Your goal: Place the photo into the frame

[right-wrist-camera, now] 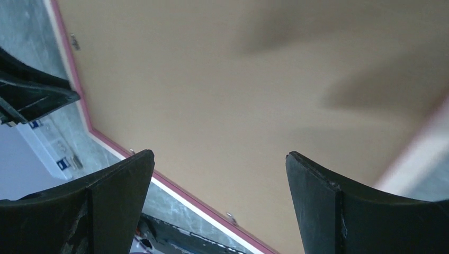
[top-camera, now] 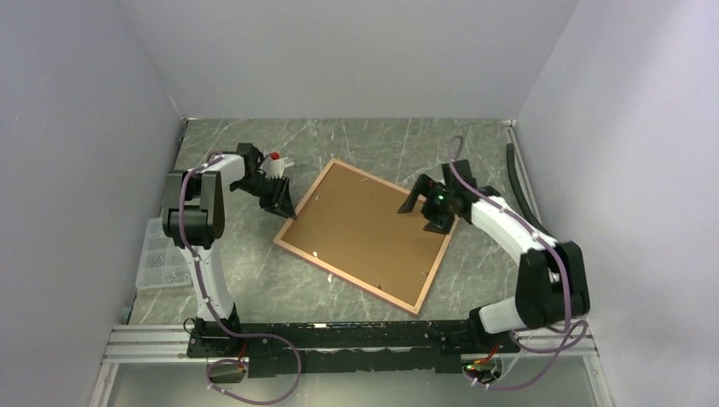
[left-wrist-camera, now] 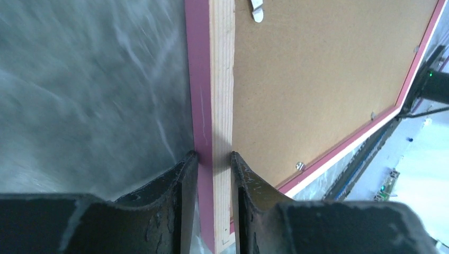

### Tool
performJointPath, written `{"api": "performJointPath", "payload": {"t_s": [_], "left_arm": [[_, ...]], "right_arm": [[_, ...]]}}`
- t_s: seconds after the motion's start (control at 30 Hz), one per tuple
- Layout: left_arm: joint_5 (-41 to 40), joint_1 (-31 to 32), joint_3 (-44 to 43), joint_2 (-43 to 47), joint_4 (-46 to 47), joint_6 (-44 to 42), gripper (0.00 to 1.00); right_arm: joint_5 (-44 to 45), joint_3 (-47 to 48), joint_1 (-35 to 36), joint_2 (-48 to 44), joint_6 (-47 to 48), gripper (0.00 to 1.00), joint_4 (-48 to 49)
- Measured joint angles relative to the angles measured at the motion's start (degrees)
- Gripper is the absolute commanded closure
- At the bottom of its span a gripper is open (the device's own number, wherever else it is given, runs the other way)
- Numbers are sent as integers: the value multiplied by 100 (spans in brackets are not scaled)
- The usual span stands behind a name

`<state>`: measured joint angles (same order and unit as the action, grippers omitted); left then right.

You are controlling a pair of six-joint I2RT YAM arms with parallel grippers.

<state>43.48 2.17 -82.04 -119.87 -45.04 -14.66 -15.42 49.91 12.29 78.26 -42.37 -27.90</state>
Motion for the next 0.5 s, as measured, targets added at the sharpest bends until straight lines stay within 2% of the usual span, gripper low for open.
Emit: {"api": "performJointPath", "payload": {"t_s": [0.23, 0.4, 0.5], "left_arm": [[-26, 28, 846, 658, -129, -66, 69], [-13, 15, 1058, 866, 13, 68, 69], [28, -26, 1115, 870, 107, 214, 69]], "right_arm": [[-160, 1180, 1189, 1606, -310, 14, 848], [-280, 2105, 1764, 2769, -551, 15, 1471], [-306, 2369, 1989, 3134, -636, 16, 1676]]}}
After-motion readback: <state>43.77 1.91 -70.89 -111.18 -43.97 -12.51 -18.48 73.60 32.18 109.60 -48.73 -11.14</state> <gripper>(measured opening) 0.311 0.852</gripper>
